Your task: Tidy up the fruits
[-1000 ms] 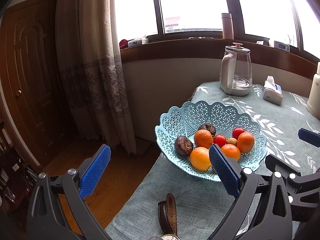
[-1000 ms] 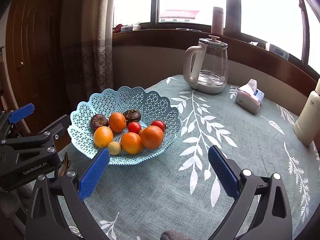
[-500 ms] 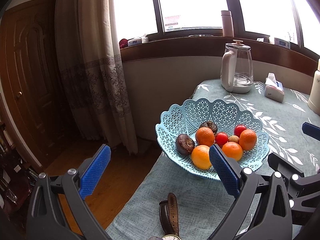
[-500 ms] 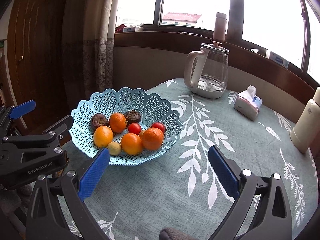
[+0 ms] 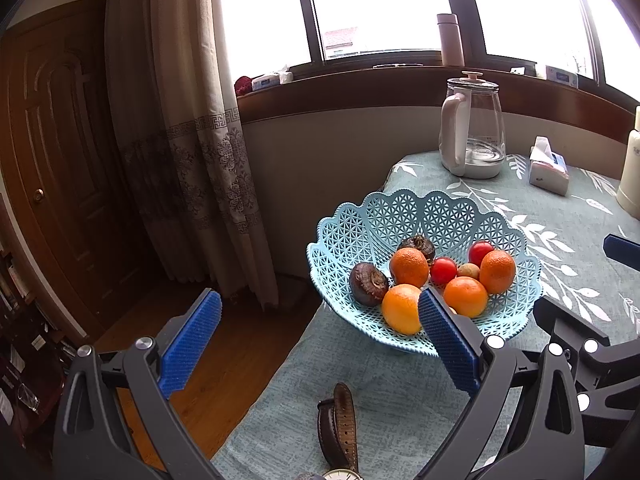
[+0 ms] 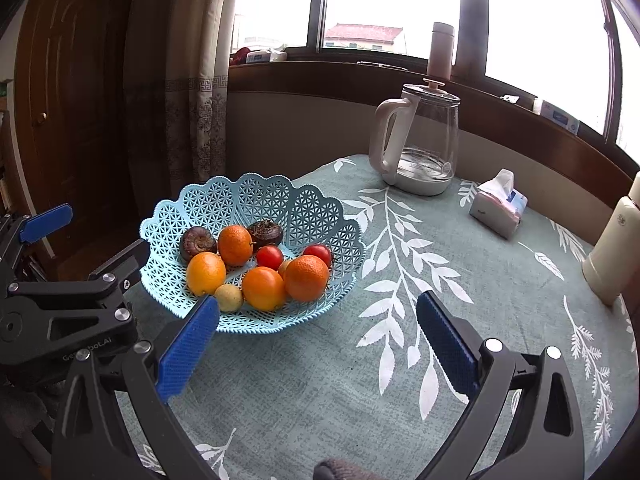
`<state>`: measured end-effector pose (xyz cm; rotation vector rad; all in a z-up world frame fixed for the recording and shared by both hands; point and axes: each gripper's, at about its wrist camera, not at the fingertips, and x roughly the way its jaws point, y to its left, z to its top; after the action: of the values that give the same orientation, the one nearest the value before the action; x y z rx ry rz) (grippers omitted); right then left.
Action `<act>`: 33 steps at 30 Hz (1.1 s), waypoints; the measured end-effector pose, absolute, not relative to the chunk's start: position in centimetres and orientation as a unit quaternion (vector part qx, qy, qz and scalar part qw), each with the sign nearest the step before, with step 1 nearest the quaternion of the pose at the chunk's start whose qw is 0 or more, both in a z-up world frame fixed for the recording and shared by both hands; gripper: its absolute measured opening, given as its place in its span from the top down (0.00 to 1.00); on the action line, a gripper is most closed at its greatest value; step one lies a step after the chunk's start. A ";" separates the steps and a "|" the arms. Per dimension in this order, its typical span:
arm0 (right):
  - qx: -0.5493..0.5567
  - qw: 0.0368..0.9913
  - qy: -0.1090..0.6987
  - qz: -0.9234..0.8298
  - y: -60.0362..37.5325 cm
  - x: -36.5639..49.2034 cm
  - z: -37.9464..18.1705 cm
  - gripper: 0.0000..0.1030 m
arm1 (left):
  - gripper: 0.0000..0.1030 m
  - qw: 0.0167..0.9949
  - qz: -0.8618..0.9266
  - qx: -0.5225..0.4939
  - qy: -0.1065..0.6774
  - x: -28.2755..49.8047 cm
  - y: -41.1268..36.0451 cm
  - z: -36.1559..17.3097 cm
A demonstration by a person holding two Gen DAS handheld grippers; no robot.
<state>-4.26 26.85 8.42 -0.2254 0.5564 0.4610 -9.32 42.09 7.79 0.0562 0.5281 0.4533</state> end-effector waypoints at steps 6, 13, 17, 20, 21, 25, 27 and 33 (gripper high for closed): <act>-0.115 0.928 0.272 0.228 27.2 -4.4 8.3 0.05 | 0.03 0.939 0.222 0.027 0.261 -9.2 42.1 7.7; -0.117 0.927 0.271 0.231 27.3 -4.5 8.4 0.05 | 0.03 0.939 0.223 0.028 0.260 -9.2 42.1 7.6; -0.117 0.927 0.270 0.232 27.3 -4.5 8.4 0.05 | 0.03 0.939 0.223 0.028 0.261 -9.2 42.2 7.6; -0.112 0.925 0.275 0.238 27.3 -4.4 8.3 0.05 | 0.03 0.939 0.223 0.027 0.261 -9.2 42.2 7.6; -0.109 0.924 0.277 0.240 27.3 -4.3 8.3 0.05 | 0.03 0.939 0.223 0.028 0.261 -9.2 42.1 7.6; -0.108 0.923 0.278 0.242 27.2 -4.3 8.1 0.05 | 0.03 0.939 0.222 0.029 0.262 -9.2 42.2 7.5; -0.109 0.924 0.276 0.243 27.2 -4.4 8.0 0.05 | 0.03 0.939 0.222 0.029 0.263 -9.2 42.1 7.5; -0.111 0.926 0.268 0.241 27.2 -4.6 8.1 0.05 | 0.03 0.939 0.222 0.029 0.262 -9.2 42.1 7.5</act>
<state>-4.63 27.20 8.09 -0.2280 0.5488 0.4942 -9.17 42.15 7.53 0.0585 0.5357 0.4539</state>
